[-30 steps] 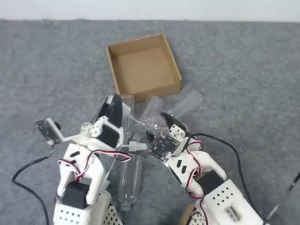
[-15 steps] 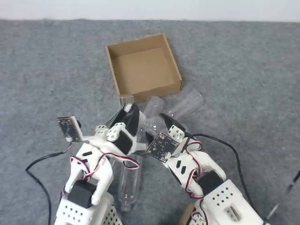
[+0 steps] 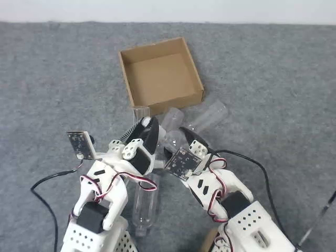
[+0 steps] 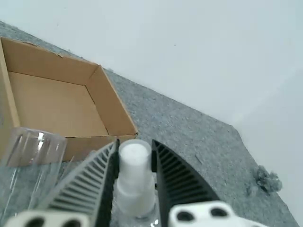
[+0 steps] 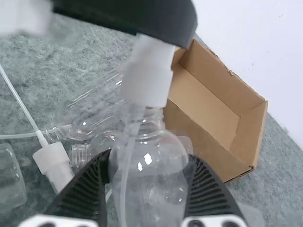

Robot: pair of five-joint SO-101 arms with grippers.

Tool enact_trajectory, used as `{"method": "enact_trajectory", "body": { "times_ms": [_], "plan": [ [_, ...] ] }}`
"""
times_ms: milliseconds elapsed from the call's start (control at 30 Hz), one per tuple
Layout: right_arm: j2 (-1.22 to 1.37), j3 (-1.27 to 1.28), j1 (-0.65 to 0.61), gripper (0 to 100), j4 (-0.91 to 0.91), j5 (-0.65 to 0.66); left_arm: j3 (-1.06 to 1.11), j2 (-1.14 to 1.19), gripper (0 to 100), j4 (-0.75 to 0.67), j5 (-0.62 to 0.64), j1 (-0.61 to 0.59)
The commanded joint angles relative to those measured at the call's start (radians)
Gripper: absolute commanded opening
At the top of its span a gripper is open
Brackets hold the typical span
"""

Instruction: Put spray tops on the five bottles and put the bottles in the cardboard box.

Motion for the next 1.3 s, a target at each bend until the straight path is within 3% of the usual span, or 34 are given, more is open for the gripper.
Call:
{"method": "enact_trajectory", "body": {
  "times_ms": [0, 233, 367, 867, 1133, 1267],
  "plan": [
    [-0.035, -0.034, 0.001, 2.7, -0.022, -0.11, -0.004, -0.021, 1, -0.012, -0.015, 0.012],
    [-0.035, -0.034, -0.001, 2.7, -0.022, -0.126, 0.012, -0.021, 1, -0.014, -0.052, 0.021],
    [-0.035, -0.034, -0.001, 2.7, -0.027, -0.126, 0.053, -0.021, 1, -0.014, -0.115, 0.098],
    [-0.035, -0.034, 0.004, 2.7, -0.028, -0.126, 0.036, -0.021, 2, -0.008, -0.117, 0.107],
    [-0.035, -0.034, 0.005, 2.7, -0.028, -0.123, -0.107, -0.023, 24, 0.226, -0.071, 0.107],
    [-0.035, -0.034, 0.005, 2.7, -0.028, -0.121, -0.145, -0.023, 27, 0.272, -0.041, 0.107]
  ]
}}
